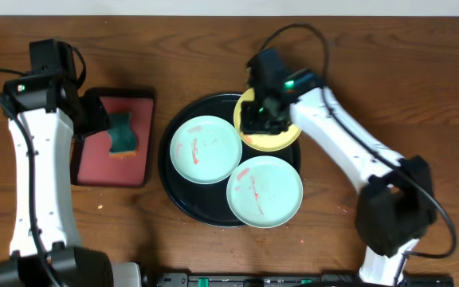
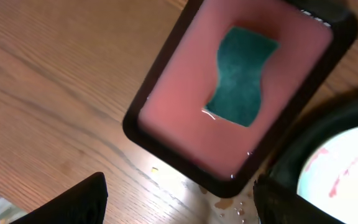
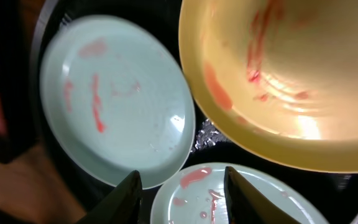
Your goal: Clean dirty plates on tray and stack at the side
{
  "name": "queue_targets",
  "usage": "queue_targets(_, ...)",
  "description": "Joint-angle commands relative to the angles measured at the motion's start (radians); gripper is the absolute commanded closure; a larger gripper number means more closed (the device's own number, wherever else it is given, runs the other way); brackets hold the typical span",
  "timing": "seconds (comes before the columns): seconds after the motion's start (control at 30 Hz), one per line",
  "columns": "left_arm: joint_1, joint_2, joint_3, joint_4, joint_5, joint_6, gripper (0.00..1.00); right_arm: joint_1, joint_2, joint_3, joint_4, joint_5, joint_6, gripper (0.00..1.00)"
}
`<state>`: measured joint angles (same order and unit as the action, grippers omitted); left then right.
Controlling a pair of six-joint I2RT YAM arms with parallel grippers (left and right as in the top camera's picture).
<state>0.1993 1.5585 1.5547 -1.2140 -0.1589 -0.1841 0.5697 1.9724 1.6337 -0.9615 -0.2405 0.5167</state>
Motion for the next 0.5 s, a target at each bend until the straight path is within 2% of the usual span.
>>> queue_targets(0.0,0.003,0.015,0.024,0.0,-0.018,-0.013,0.24,0.04,0.054,0.018,0.0,0.043,0.037,0.59)
queue_targets(0.47,0.003,0.018,0.02,0.019,-0.018,-0.013,0.24,0.092,0.218,0.018,0.055,0.119,0.044,0.67)
